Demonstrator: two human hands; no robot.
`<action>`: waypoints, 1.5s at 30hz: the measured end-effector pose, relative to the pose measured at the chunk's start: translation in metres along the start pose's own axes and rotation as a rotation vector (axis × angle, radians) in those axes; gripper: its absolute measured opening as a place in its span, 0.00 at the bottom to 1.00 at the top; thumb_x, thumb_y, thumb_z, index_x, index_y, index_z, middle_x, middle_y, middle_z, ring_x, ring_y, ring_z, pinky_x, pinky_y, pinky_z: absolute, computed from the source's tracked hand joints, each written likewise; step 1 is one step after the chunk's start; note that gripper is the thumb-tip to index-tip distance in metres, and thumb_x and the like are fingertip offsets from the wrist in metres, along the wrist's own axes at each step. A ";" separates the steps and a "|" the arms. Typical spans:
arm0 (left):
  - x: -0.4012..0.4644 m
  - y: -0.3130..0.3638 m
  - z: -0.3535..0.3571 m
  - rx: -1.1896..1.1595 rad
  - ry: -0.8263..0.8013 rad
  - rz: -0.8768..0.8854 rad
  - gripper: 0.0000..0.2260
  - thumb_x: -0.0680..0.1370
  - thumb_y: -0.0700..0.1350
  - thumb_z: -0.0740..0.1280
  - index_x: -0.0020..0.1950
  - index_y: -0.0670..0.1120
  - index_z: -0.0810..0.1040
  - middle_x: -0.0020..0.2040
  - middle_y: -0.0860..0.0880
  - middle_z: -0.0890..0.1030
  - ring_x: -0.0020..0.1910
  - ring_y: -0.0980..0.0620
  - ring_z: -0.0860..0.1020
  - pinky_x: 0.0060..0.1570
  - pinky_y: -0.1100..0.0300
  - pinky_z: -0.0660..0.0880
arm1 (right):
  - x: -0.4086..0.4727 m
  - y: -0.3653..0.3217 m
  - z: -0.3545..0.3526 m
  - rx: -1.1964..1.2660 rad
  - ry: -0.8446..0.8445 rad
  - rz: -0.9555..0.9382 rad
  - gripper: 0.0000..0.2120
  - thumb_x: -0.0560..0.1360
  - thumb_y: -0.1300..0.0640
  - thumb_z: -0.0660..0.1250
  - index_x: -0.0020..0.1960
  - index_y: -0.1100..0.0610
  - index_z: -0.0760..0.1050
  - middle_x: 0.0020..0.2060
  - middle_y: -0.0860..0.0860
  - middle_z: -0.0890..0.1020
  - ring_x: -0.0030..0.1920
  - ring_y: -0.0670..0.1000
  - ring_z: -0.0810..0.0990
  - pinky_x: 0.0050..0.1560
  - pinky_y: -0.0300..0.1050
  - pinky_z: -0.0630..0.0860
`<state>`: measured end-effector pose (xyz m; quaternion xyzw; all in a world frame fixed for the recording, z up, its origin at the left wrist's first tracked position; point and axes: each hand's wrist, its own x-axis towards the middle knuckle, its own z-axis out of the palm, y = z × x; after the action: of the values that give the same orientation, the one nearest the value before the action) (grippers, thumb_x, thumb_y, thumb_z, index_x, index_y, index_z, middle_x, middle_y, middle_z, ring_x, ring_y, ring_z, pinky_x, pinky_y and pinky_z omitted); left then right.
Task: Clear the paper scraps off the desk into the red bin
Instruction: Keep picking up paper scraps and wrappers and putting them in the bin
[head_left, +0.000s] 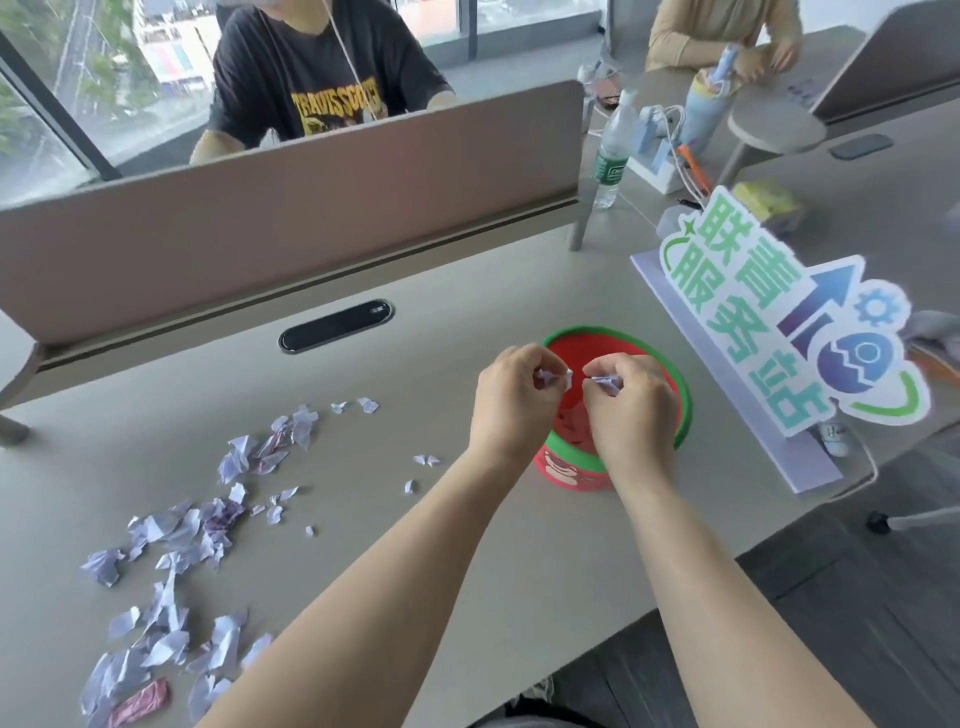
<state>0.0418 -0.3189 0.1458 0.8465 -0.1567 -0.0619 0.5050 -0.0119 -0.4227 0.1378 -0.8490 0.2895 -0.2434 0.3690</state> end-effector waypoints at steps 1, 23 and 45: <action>0.002 0.001 0.005 0.010 -0.016 -0.002 0.04 0.72 0.42 0.71 0.38 0.49 0.79 0.41 0.50 0.81 0.40 0.55 0.78 0.41 0.64 0.73 | 0.002 0.005 -0.002 -0.023 -0.015 0.018 0.08 0.70 0.66 0.68 0.45 0.57 0.80 0.44 0.54 0.80 0.40 0.49 0.77 0.41 0.31 0.65; 0.002 -0.040 -0.027 0.157 0.029 -0.051 0.12 0.76 0.37 0.61 0.53 0.50 0.81 0.51 0.52 0.82 0.47 0.53 0.80 0.49 0.60 0.75 | 0.000 -0.032 0.022 0.119 -0.115 -0.113 0.09 0.75 0.63 0.62 0.49 0.54 0.79 0.46 0.46 0.81 0.42 0.45 0.76 0.47 0.37 0.71; -0.122 -0.258 -0.229 0.406 0.259 -0.738 0.29 0.72 0.42 0.64 0.72 0.56 0.62 0.71 0.50 0.63 0.66 0.45 0.63 0.51 0.55 0.70 | -0.154 -0.107 0.255 -0.490 -1.211 -0.490 0.34 0.73 0.48 0.66 0.74 0.44 0.54 0.74 0.49 0.58 0.69 0.57 0.60 0.63 0.53 0.70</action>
<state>0.0393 0.0255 0.0243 0.9287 0.2116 -0.0992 0.2878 0.0713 -0.1353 0.0336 -0.9350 -0.1204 0.2688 0.1976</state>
